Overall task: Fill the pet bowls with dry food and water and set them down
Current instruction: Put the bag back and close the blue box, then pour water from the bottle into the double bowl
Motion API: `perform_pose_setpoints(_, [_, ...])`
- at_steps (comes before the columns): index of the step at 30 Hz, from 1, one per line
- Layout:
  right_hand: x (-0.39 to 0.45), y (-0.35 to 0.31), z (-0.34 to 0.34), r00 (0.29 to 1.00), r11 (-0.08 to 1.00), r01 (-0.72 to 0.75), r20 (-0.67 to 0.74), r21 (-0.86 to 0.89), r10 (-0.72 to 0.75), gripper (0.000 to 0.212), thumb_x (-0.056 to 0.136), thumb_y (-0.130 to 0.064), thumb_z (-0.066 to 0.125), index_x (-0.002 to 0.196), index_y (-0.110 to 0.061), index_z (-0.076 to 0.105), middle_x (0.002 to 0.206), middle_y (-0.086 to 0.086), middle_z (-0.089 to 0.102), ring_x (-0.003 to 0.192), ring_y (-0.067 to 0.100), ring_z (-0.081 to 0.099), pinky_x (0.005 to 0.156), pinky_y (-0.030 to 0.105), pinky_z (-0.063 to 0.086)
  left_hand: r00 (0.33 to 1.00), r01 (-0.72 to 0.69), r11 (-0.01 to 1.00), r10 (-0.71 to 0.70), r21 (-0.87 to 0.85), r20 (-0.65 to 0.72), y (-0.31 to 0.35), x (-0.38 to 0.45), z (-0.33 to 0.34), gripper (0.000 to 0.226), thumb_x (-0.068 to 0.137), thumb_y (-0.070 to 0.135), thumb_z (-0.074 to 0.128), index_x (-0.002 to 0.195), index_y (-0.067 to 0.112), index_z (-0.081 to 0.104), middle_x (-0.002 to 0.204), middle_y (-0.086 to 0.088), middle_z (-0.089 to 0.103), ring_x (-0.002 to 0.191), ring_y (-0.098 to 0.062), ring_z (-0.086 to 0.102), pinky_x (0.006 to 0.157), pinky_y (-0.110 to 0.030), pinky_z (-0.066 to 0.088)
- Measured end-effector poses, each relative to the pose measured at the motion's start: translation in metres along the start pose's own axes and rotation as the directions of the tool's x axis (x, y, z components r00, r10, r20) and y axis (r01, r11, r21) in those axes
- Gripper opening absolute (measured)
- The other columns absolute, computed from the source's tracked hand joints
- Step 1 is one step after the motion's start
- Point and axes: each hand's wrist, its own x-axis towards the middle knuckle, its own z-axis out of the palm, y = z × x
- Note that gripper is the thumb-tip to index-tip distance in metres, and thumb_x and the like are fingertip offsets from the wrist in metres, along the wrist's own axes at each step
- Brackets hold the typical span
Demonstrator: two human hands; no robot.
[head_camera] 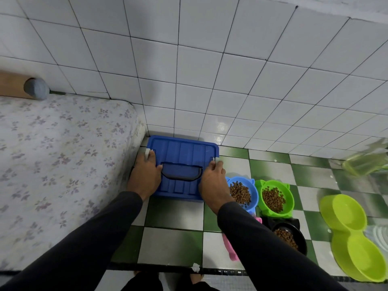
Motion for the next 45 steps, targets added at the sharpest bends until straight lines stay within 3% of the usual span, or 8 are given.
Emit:
perform_pose_setpoints(3, [-0.004, 0.002, 0.0, 0.998, 0.996, 0.058, 0.026, 0.063, -0.059, 0.086, 0.096, -0.024, 0.058, 0.16, -0.002, 0.005, 0.162, 0.032, -0.004, 0.15, 0.05, 0.009, 0.124, 0.05, 0.02, 0.992, -0.127, 0.985, 0.128, 0.119, 0.0, -0.004, -0.002, 0.001, 0.063, 0.105, 0.029, 0.051, 0.159, 0.005, 0.029, 0.161, -0.028, 0.023, 0.148, -0.043, 0.03, 0.119, -0.047, 0.035])
perform_pose_setpoints(8, [-0.009, 0.005, 0.001, 0.993, 0.995, 0.1, 0.054, 0.019, -0.101, 0.079, 0.101, -0.03, 0.049, 0.161, -0.009, 0.003, 0.166, 0.025, -0.004, 0.152, 0.048, -0.001, 0.125, 0.054, 0.015, 0.96, -0.267, 0.947, 0.244, 0.181, 0.139, -0.008, -0.009, -0.002, 0.061, 0.107, 0.039, 0.043, 0.161, 0.013, 0.028, 0.17, -0.018, 0.011, 0.158, -0.035, 0.006, 0.126, -0.051, 0.019])
perform_pose_setpoints(13, [-0.006, 0.008, -0.022, 0.997, 0.995, 0.057, 0.053, 0.079, -0.061, 0.064, 0.105, -0.035, 0.043, 0.158, -0.008, 0.02, 0.165, 0.02, 0.017, 0.153, 0.039, 0.015, 0.125, 0.049, 0.02, 0.948, -0.285, 0.948, 0.257, 0.144, 0.188, -0.002, 0.0, -0.028, 0.062, 0.107, 0.046, 0.039, 0.161, 0.018, 0.027, 0.17, -0.012, 0.016, 0.157, -0.031, 0.011, 0.127, -0.044, 0.015])
perform_pose_setpoints(17, [-0.011, 0.011, -0.049, 0.999, 0.996, -0.002, -0.049, 0.093, 0.007, 0.052, 0.099, -0.037, 0.051, 0.142, -0.009, 0.043, 0.142, 0.015, 0.05, 0.133, 0.035, 0.045, 0.113, 0.047, 0.038, 0.913, -0.372, 0.923, 0.344, 0.101, 0.219, 0.01, 0.01, -0.054, 0.063, 0.105, 0.051, 0.043, 0.159, 0.02, 0.035, 0.167, -0.009, 0.026, 0.154, -0.029, 0.023, 0.125, -0.042, 0.023])
perform_pose_setpoints(20, [-0.023, 0.016, -0.073, 0.989, 0.994, -0.05, -0.132, 0.098, 0.063, 0.043, 0.097, -0.037, 0.053, 0.131, -0.011, 0.052, 0.129, 0.013, 0.058, 0.12, 0.033, 0.053, 0.104, 0.044, 0.043, 0.87, -0.462, 0.881, 0.428, 0.1, 0.246, 0.026, 0.019, -0.071, 0.064, 0.104, 0.054, 0.042, 0.157, 0.02, 0.037, 0.162, -0.009, 0.035, 0.148, -0.028, 0.035, 0.123, -0.045, 0.028])
perform_pose_setpoints(25, [-0.05, 0.034, -0.1, 0.97, 0.98, -0.185, -0.147, 0.075, 0.194, 0.037, 0.098, -0.04, 0.056, 0.121, -0.011, 0.059, 0.121, 0.014, 0.065, 0.112, 0.036, 0.059, 0.094, 0.04, 0.045, 0.771, -0.6, 0.797, 0.552, 0.071, 0.318, 0.066, 0.024, -0.091, 0.06, 0.103, 0.055, 0.045, 0.152, 0.022, 0.045, 0.146, -0.003, 0.051, 0.131, -0.024, 0.05, 0.11, -0.039, 0.042])
perform_pose_setpoints(32, [-0.095, 0.073, -0.105, 0.915, 0.916, -0.376, -0.102, 0.139, 0.391, 0.039, 0.096, -0.04, 0.06, 0.125, -0.014, 0.06, 0.123, 0.013, 0.064, 0.115, 0.034, 0.059, 0.101, 0.043, 0.047, 0.66, -0.729, 0.676, 0.652, 0.11, 0.373, 0.126, 0.014, -0.088, 0.052, 0.104, 0.052, 0.044, 0.148, 0.026, 0.048, 0.138, -0.001, 0.053, 0.126, -0.025, 0.05, 0.102, -0.041, 0.046])
perform_pose_setpoints(45, [-0.2, 0.221, -0.109, 0.798, 0.816, -0.555, -0.177, 0.16, 0.577, 0.031, 0.094, -0.035, 0.055, 0.117, -0.015, 0.058, 0.119, 0.014, 0.06, 0.114, 0.037, 0.055, 0.098, 0.047, 0.042, 0.489, -0.872, 0.455, 0.784, 0.182, 0.381, 0.295, -0.05, -0.036, 0.052, 0.103, 0.054, 0.042, 0.148, 0.028, 0.048, 0.141, -0.001, 0.053, 0.128, -0.026, 0.05, 0.104, -0.044, 0.046])
